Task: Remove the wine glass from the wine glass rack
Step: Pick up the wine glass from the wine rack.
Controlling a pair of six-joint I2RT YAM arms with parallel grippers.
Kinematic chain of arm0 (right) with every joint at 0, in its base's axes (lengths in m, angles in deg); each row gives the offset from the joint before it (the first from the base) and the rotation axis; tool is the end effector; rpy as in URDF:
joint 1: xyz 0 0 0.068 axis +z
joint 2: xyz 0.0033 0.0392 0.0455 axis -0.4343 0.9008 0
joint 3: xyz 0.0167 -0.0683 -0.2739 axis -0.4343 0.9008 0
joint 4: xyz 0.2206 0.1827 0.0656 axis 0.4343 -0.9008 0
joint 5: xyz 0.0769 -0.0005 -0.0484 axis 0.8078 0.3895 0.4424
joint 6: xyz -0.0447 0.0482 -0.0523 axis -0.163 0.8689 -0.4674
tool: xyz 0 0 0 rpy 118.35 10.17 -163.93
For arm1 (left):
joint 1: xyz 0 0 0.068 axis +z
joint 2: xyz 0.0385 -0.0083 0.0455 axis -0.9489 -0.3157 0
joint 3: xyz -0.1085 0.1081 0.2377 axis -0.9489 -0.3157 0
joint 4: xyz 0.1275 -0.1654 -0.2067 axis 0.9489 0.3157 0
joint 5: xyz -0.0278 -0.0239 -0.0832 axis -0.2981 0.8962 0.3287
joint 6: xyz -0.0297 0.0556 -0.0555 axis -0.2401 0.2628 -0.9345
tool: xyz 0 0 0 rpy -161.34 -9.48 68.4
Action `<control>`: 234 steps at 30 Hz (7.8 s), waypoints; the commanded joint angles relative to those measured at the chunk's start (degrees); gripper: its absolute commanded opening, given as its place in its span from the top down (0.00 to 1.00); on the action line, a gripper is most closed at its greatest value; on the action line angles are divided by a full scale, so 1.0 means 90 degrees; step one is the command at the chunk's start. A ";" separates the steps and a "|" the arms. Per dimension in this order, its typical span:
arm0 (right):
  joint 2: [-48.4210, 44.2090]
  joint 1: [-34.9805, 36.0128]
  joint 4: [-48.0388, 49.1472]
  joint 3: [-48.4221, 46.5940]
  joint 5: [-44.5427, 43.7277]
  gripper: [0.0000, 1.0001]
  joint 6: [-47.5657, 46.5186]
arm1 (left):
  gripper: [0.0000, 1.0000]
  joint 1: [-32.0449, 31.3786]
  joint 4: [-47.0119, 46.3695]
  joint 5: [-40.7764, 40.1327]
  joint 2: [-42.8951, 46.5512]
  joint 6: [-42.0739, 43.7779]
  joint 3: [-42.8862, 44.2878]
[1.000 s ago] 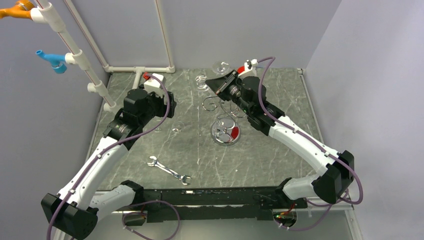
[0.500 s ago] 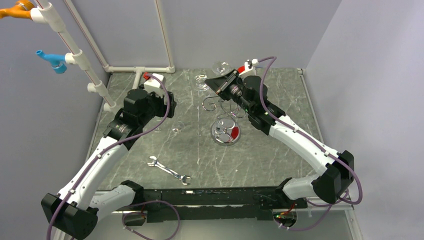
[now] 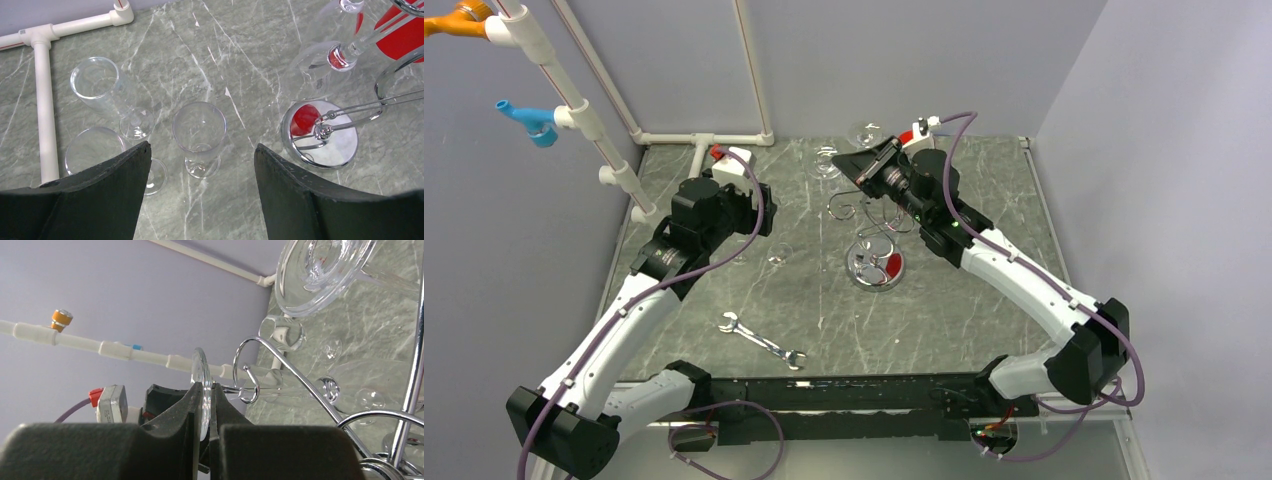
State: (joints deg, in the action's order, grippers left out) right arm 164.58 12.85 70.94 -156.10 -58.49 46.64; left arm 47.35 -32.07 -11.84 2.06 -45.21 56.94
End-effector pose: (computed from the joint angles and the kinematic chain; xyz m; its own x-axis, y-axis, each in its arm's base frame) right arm 0.3075 0.2456 0.4020 -0.5746 0.7023 -0.4202 -0.2469 0.3408 0.9072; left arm 0.2696 -0.1165 0.3629 -0.3157 0.0399 -0.9480 0.3288 0.9418 -0.0698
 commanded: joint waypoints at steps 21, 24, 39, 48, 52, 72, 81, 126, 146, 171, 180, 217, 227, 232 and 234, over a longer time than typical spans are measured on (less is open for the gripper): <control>0.0006 -0.0108 0.0841 -0.0077 0.0624 1.00 0.0406 | 0.22 -0.0020 0.0005 -0.0100 -0.0014 0.0079 0.0312; -0.0089 -0.0118 0.0763 -0.0059 0.0545 1.00 0.0320 | 0.22 -0.0020 0.0001 -0.0099 -0.0013 0.0079 0.0317; -0.0325 -0.0102 0.0210 -0.0345 0.0244 1.00 0.0105 | 0.22 -0.0022 0.0009 -0.0101 -0.0009 0.0088 0.0322; -0.0069 -0.0113 -0.0092 -0.0930 0.0331 1.00 0.0053 | 0.22 -0.0021 0.0031 -0.0118 -0.0010 0.0098 0.0347; -0.0032 -0.0115 -0.0140 -0.1078 0.0321 1.00 0.0042 | 0.22 -0.0027 0.0043 -0.0142 0.0009 0.0108 0.0351; 0.0736 -0.0110 -0.0092 -0.1724 0.0566 1.00 0.0074 | 0.22 -0.0020 0.0048 -0.0182 0.0070 0.0145 0.0350; 0.0704 -0.0109 -0.0139 -0.1753 0.0394 1.00 -0.0075 | 0.22 -0.0028 0.0055 -0.0157 0.0069 0.0137 0.0354; -0.0144 -0.0154 -0.0584 -0.1438 -0.0548 1.00 -0.0501 | 0.22 -0.0030 0.0066 -0.0098 0.0037 0.0125 0.0363; -0.0577 -0.0143 -0.0400 -0.0872 -0.0241 1.00 -0.0089 | 0.22 -0.0026 0.0073 -0.0125 0.0020 0.0127 0.0372; -0.0744 -0.0147 -0.0335 -0.0664 0.0377 1.00 0.0279 | 0.22 -0.0029 0.0087 -0.0118 -0.0026 0.0137 0.0377; -0.0663 -0.0139 -0.0297 -0.0697 0.0637 1.00 0.0311 | 0.22 -0.0029 0.0094 -0.0138 -0.0045 0.0137 0.0380; -0.0226 0.0088 -0.0461 -0.1141 0.1496 1.00 -0.0022 | 0.23 -0.0029 0.0102 -0.0499 0.0194 0.0284 0.0386; -0.0250 0.0156 -0.0508 -0.1122 0.1667 1.00 -0.0166 | 0.23 -0.0029 0.0066 -0.0511 0.0420 0.0303 0.0386; -0.0233 0.0200 -0.0604 -0.1187 0.1788 1.00 -0.0284 | 0.23 -0.0027 0.0158 -0.0315 0.0605 0.0179 0.0499; -0.0255 0.0231 -0.0641 -0.1183 0.1804 1.00 -0.0349 | 0.22 -0.0021 0.0292 -0.0145 0.0682 0.0077 0.0613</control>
State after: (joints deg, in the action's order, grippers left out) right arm 163.66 14.25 61.37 -163.31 -44.09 44.83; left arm 47.35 -29.41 -15.47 5.73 -43.55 58.39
